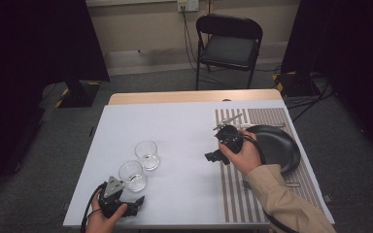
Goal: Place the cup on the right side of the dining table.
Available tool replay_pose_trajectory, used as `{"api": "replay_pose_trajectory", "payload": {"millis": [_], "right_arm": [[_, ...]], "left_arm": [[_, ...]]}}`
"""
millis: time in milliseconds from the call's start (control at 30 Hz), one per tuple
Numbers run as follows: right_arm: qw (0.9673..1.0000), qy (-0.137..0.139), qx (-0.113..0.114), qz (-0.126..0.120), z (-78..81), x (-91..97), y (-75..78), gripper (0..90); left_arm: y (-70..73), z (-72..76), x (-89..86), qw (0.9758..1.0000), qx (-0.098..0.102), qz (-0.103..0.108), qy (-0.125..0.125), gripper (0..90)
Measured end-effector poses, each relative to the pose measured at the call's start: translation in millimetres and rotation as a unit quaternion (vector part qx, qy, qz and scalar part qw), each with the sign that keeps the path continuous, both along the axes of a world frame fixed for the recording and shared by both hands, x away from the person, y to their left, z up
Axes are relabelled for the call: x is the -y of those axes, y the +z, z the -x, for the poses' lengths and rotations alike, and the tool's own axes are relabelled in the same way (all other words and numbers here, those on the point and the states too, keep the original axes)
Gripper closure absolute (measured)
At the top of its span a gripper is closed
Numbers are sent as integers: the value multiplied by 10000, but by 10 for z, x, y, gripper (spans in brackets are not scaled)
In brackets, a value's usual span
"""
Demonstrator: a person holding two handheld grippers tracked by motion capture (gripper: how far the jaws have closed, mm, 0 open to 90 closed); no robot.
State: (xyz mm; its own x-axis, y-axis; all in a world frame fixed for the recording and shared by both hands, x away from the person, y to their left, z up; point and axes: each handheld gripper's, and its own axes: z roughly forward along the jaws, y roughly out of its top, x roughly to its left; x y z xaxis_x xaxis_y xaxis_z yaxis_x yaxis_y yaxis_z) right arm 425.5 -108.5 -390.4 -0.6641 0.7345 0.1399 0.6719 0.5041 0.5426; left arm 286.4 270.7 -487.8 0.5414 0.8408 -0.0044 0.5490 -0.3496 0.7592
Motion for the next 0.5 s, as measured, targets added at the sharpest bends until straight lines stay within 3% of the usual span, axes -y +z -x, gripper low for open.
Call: {"api": "replay_pose_trajectory", "payload": {"millis": [500], "right_arm": [[9999,113,-24,-2,95,-20,-84,174]], "left_arm": [[0,0,0,10000,2,0,1,0]]}}
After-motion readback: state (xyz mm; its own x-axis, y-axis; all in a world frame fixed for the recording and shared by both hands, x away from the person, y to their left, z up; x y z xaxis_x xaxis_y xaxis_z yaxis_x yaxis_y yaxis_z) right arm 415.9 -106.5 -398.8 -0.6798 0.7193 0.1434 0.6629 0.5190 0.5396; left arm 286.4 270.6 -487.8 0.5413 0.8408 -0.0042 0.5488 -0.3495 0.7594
